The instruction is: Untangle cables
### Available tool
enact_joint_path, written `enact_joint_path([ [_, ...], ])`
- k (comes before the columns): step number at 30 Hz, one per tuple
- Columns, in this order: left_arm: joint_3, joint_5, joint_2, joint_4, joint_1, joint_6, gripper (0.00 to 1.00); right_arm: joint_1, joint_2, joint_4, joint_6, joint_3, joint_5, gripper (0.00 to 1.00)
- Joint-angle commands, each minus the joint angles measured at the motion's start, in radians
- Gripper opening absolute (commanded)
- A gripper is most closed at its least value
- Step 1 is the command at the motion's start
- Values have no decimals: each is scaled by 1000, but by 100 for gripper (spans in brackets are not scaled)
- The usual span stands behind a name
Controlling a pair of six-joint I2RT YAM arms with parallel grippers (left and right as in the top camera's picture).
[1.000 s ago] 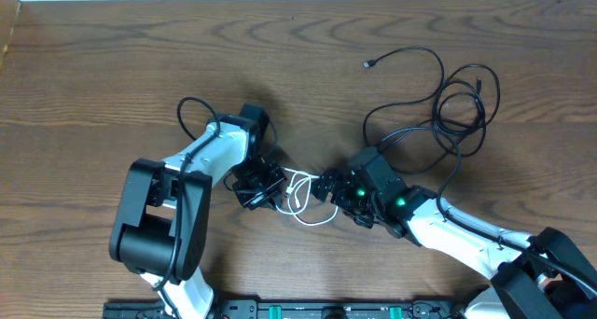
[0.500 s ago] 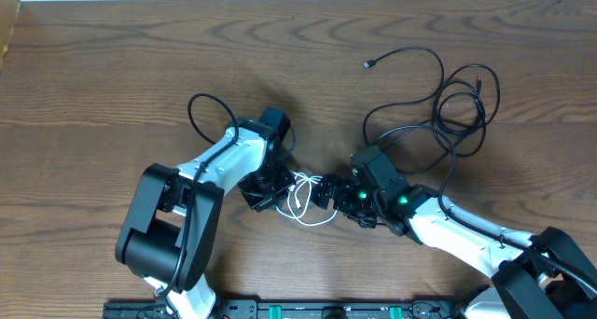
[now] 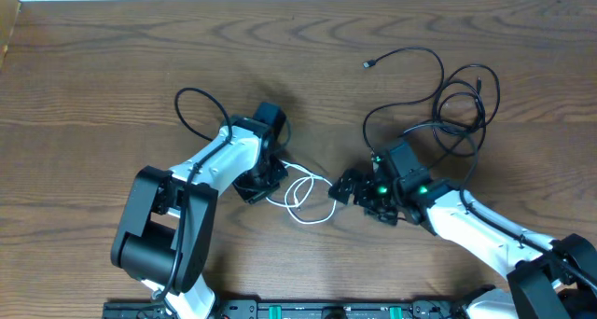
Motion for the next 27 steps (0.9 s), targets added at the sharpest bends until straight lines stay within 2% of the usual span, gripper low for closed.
enact_joint_path([
  [1,-15,-88,40,20,3,-21,8,-2,5,38,-198,-29,50,99],
  [5,-15,-16,40,19,-15,-19,8,18,8,54,-208,-29,53,99],
  [12,-15,192,40,15,-70,-19,8,79,31,101,-208,-29,54,99],
  [20,-15,236,40,19,-145,-24,8,88,43,102,-189,-29,84,99],
  [25,-15,236,40,25,-163,-31,8,91,95,106,-124,-26,83,91],
  [27,-15,236,40,27,-163,-39,8,91,113,103,-122,-15,74,83],
])
